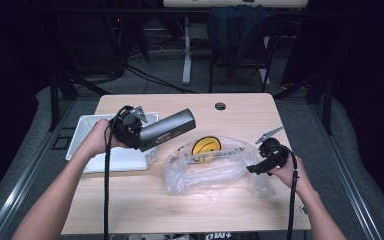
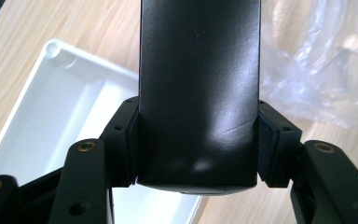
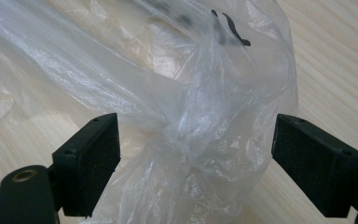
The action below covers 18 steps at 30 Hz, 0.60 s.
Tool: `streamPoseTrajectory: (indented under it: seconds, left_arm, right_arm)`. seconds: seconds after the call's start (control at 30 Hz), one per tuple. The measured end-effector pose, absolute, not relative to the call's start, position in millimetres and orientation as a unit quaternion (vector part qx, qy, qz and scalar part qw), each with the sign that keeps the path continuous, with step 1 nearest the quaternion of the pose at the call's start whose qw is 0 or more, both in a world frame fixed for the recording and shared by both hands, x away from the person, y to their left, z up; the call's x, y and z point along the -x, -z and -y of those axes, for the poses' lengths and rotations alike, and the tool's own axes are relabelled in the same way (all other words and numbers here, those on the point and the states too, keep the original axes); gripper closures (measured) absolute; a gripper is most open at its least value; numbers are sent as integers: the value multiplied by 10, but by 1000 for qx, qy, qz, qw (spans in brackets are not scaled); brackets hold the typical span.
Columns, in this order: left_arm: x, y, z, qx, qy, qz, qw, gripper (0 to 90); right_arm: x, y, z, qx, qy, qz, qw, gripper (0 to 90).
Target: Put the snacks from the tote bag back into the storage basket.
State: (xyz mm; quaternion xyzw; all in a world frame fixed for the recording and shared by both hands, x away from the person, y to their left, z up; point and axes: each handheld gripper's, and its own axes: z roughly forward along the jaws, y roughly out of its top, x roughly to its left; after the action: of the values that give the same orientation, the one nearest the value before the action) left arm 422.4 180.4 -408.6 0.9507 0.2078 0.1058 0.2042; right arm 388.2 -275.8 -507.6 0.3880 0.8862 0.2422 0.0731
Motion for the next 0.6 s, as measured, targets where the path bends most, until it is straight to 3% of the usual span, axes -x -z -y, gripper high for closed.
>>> streamPoseTrajectory:
  seconds: [0.6]
  left_arm:
    - [-4185,4158,-2488,-934,-111,-273,202,434]
  right_arm:
    - [-3884,5074,2755,-389,-241,-886,76,149]
